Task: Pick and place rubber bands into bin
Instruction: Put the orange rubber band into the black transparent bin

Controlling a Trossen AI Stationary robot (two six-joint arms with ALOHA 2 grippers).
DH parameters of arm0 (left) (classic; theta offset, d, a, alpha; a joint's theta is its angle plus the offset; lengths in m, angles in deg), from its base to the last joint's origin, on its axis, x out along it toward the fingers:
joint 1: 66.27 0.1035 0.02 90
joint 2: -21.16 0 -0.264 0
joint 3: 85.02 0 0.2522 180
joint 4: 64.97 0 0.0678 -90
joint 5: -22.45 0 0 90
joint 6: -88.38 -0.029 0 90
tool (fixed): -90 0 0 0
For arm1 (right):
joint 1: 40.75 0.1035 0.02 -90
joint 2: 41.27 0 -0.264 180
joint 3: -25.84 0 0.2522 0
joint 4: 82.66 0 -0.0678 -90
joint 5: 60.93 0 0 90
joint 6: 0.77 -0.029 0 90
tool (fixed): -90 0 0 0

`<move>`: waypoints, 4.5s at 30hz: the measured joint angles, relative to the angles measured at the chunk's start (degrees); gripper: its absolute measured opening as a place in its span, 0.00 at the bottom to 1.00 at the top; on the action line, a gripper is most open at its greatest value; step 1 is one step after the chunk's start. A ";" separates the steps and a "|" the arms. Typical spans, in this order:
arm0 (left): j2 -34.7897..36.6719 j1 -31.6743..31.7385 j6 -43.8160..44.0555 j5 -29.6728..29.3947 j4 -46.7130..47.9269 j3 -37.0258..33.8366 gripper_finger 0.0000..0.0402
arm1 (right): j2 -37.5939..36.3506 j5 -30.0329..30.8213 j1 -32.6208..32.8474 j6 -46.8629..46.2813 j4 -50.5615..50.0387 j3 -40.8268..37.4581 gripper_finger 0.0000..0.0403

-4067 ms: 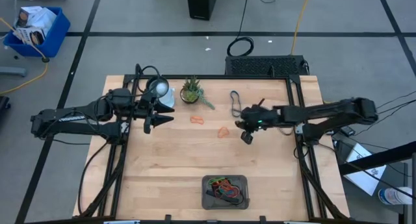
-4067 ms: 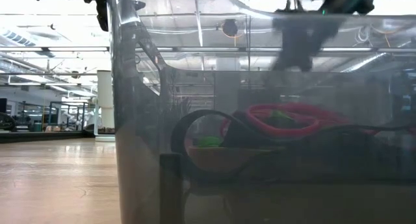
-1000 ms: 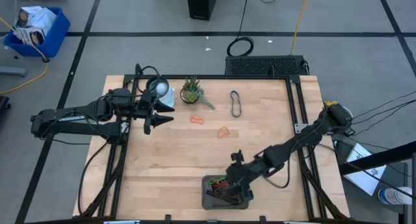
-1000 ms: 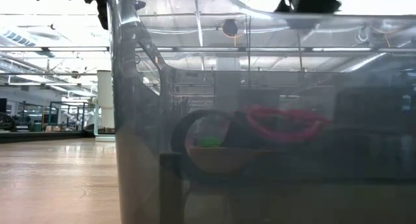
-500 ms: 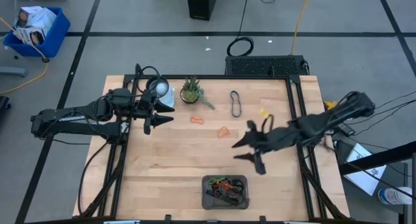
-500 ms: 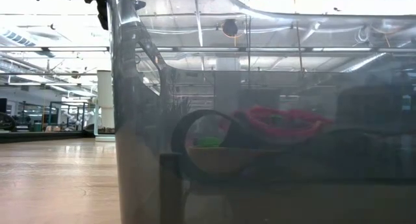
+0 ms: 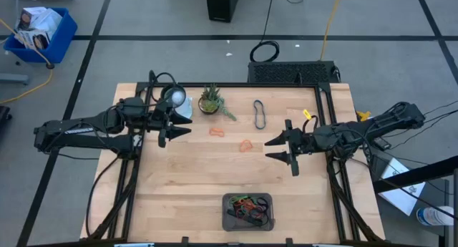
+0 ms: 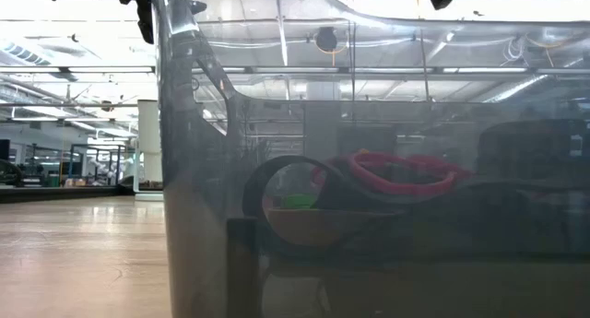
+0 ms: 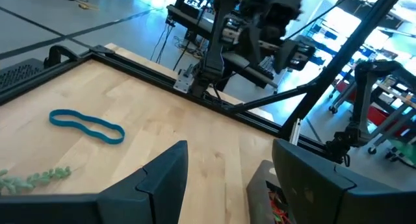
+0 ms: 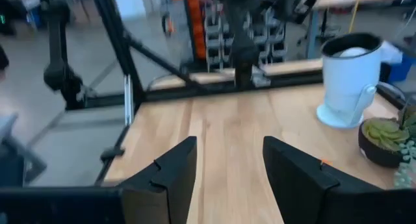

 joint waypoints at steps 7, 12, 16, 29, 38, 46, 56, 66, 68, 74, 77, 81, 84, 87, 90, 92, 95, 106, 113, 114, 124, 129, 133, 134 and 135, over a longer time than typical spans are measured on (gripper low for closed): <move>-4.40 0.00 0.61 -1.30 -1.24 2.73 0.57 | -8.47 0.03 -3.95 -4.34 13.94 -11.86 0.43; -14.46 0.38 -4.02 0.55 5.21 10.65 0.57 | -11.92 0.03 -6.66 -2.69 15.19 -13.14 0.43; -23.77 0.75 -10.18 -1.61 17.52 19.06 0.57 | -12.61 0.00 -8.25 -2.91 15.09 -13.20 0.43; -46.28 3.83 -21.80 -10.27 30.42 30.10 0.57 | -12.58 -2.21 -8.61 -2.58 12.58 -13.20 0.43; -55.39 6.15 -11.50 -10.95 30.03 30.10 0.57 | -12.60 -4.62 -8.61 -2.58 12.06 -13.18 0.42; -62.16 5.90 -5.64 -14.29 29.46 30.10 0.57 | -12.58 -4.59 -8.61 -6.00 12.36 -13.18 0.42; -68.05 5.82 -4.46 -13.71 25.50 30.10 0.57 | -12.58 -4.53 -8.61 -6.27 13.40 -13.18 0.43; -68.67 5.84 -4.57 -13.48 25.40 30.10 0.57 | -12.56 -4.49 -8.61 -5.60 13.35 -13.18 0.43; -68.67 5.84 -4.57 -13.46 25.42 30.10 0.57 | -12.57 -4.50 -8.61 -5.08 13.35 -13.18 0.43; -68.67 5.84 -4.46 -13.42 25.36 30.10 0.47 | -12.56 -4.49 -8.61 -3.89 13.35 -13.18 0.43; -68.67 5.84 -4.48 -13.42 25.36 30.10 0.36 | -12.58 -4.49 -8.61 -3.87 13.33 -13.18 0.43; -68.67 5.84 -4.48 -13.42 25.00 30.10 0.21 | -12.56 -4.49 -8.61 -3.87 13.31 -13.18 0.43; -68.67 5.84 -4.66 -13.42 23.87 30.10 0.10 | -12.58 -4.49 -8.61 -3.87 13.31 -13.18 0.43; -68.67 5.84 -5.29 -13.42 23.96 30.10 0.02 | -12.58 -4.49 -8.61 -3.87 13.29 -13.18 0.43; -68.18 5.84 -5.27 -12.70 24.43 30.08 0.03 | -12.58 -4.49 -8.61 -3.87 12.90 -13.12 0.43; -66.95 5.75 -5.27 -10.98 24.61 30.05 0.02 | -12.58 -4.49 -8.61 -3.87 12.22 -13.12 0.42; -63.17 5.40 -6.14 -8.66 24.66 30.05 0.02 | -12.56 -4.49 -8.61 -3.87 11.13 -13.12 0.42; -40.05 3.83 -10.79 1.98 17.28 30.05 0.01 | -12.58 -3.96 -8.59 -0.46 13.79 -13.09 0.42; -30.92 -0.22 -8.29 9.63 3.60 30.05 0.01 | -12.58 -1.11 -8.61 0.81 13.35 -13.09 0.42; -30.35 -1.06 -8.28 9.98 1.41 30.07 0.01 | -12.58 -1.25 -8.61 1.16 13.29 -13.09 0.42; -36.48 -14.15 -15.70 4.50 17.85 50.54 0.01 | -12.58 -1.47 -8.59 1.46 8.15 -13.09 0.42; -43.98 -21.55 -15.04 -0.06 28.74 61.51 0.01 | -12.58 -1.50 -8.59 -0.03 2.43 -13.12 0.42; -50.59 -26.58 -9.78 -3.48 31.44 63.82 0.00 | -12.56 -1.52 -8.59 0.00 -1.14 -13.12 0.42; -52.22 -27.58 -8.41 -3.79 31.33 63.80 0.00 | -12.56 -1.52 -8.59 -0.01 -1.67 -13.13 0.42; -53.91 -28.54 -7.16 -3.98 31.16 63.80 0.00 | -12.56 -1.52 -8.59 0.00 -2.03 -13.13 0.43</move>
